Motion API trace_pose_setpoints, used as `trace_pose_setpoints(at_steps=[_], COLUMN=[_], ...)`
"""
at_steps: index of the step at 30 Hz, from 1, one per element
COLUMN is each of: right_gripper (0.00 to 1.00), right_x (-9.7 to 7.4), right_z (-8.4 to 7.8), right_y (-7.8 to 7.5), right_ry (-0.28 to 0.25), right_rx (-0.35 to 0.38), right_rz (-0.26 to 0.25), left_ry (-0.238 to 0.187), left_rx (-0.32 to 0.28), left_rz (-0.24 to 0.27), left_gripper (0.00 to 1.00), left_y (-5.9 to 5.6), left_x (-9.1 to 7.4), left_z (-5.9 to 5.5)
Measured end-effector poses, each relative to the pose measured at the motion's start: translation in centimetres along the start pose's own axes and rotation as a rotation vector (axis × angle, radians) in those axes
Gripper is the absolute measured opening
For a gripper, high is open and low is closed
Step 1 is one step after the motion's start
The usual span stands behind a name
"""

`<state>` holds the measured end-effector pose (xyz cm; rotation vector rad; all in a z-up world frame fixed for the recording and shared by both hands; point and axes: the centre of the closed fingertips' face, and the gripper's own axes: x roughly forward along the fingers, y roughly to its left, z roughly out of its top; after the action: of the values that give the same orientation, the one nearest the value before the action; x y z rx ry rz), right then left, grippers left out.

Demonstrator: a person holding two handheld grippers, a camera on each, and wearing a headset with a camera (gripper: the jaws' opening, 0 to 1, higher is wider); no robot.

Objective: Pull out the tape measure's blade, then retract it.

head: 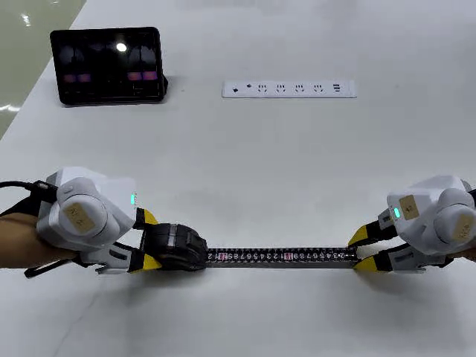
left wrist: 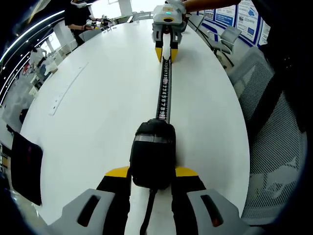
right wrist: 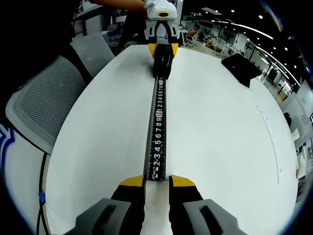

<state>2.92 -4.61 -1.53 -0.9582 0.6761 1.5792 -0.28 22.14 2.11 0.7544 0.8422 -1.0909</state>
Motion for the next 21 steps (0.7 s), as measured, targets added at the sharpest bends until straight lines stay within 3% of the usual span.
trace_pose_setpoints(at_steps=[9,21], right_gripper=[0.24,0.32], right_x=[-0.4,-1.7], right_z=[0.3,0.1], right_y=[0.1,0.6], right_ry=[0.011,0.021], right_rx=[-0.004,0.027], right_rz=[-0.02,-0.057], left_ry=[-0.001,0.01], left_rx=[-0.026,-0.057], left_rz=[0.016,0.036], left_gripper=[0.29,0.39], left_y=[0.0,-0.9], left_x=[-1.0,-1.9], left_z=[0.0,-0.3])
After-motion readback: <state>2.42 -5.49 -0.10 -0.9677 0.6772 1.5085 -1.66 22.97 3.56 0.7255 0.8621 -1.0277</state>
